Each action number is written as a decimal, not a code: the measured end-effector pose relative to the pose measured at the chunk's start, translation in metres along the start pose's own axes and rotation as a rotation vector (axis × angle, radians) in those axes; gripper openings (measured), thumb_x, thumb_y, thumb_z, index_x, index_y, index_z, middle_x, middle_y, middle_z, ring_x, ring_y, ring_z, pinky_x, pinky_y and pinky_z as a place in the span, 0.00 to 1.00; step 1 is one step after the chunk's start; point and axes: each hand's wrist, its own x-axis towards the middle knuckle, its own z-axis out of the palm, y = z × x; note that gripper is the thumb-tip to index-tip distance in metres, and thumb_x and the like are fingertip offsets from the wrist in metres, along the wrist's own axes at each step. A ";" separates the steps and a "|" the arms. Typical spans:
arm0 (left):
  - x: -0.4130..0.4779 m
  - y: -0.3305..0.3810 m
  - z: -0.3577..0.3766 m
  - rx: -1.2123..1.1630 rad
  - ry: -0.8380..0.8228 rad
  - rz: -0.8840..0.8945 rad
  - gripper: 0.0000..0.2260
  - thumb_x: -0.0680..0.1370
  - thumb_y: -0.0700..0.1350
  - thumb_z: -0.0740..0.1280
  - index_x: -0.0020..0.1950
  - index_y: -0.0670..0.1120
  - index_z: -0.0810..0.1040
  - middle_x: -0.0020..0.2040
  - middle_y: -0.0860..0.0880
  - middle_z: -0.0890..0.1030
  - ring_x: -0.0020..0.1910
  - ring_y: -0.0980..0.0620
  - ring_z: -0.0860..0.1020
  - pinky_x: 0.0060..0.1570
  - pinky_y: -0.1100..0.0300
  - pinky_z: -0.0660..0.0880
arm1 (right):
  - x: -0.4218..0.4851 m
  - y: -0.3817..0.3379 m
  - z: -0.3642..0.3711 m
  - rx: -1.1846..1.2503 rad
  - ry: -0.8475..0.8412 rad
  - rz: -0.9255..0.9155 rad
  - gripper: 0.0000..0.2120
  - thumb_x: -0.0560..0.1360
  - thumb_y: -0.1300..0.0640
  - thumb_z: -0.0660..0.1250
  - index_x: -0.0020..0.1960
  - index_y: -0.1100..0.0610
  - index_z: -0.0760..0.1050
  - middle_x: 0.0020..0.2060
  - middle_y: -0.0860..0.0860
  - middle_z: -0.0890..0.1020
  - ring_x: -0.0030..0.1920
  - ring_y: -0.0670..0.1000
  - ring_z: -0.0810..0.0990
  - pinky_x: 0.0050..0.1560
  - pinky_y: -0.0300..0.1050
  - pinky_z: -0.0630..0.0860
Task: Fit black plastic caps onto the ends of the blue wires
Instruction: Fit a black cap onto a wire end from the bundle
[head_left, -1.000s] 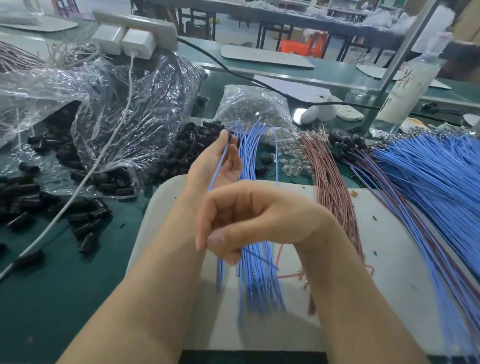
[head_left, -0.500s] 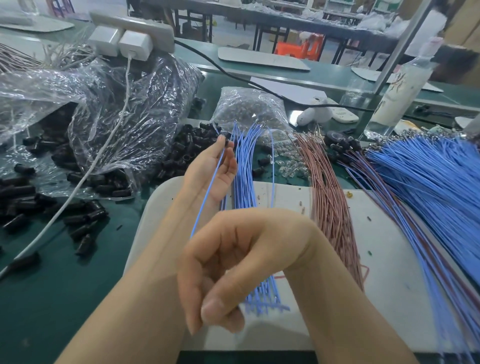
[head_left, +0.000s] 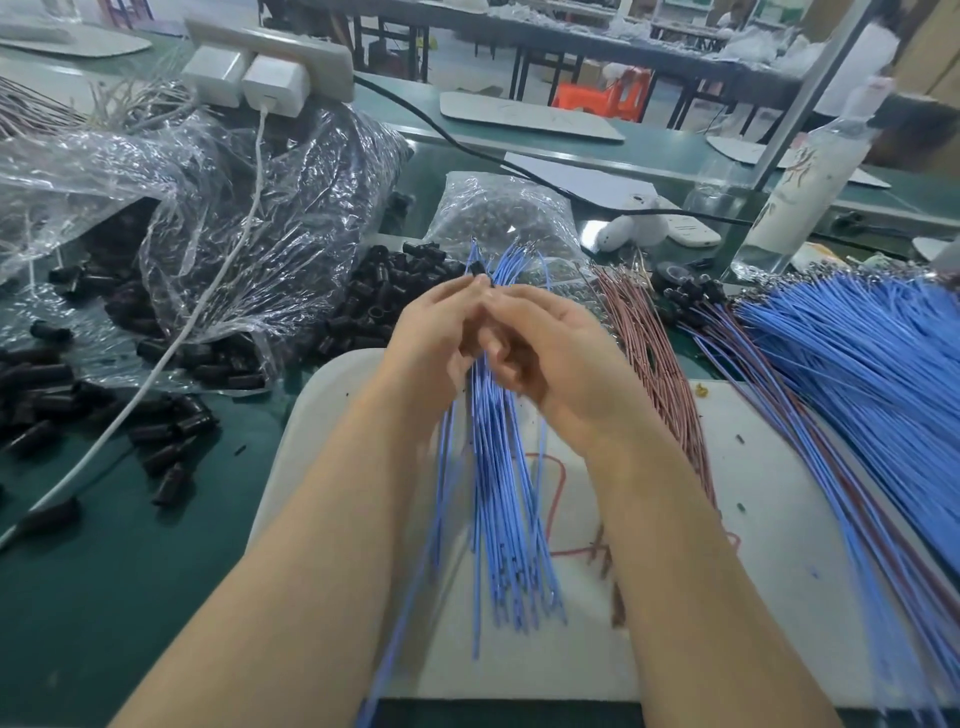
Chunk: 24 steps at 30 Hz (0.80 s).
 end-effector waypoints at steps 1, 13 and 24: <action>0.002 -0.001 0.000 0.006 0.041 0.008 0.01 0.77 0.39 0.66 0.47 0.43 0.76 0.30 0.50 0.78 0.31 0.55 0.75 0.39 0.60 0.69 | 0.005 0.007 -0.009 -0.173 0.210 0.026 0.08 0.77 0.59 0.64 0.39 0.54 0.78 0.29 0.46 0.77 0.30 0.45 0.73 0.32 0.40 0.72; 0.002 -0.010 0.004 0.302 -0.009 0.109 0.03 0.76 0.40 0.69 0.48 0.45 0.77 0.42 0.47 0.82 0.38 0.53 0.76 0.42 0.62 0.75 | 0.016 0.032 -0.024 -0.364 0.408 0.020 0.09 0.78 0.60 0.65 0.39 0.56 0.79 0.32 0.49 0.80 0.23 0.37 0.71 0.30 0.31 0.65; 0.000 -0.010 0.005 0.327 0.001 0.114 0.02 0.76 0.42 0.70 0.46 0.47 0.77 0.39 0.50 0.83 0.38 0.54 0.78 0.45 0.63 0.75 | 0.016 0.032 -0.026 -0.325 0.411 -0.013 0.08 0.77 0.59 0.67 0.39 0.57 0.78 0.30 0.48 0.79 0.24 0.37 0.72 0.28 0.27 0.66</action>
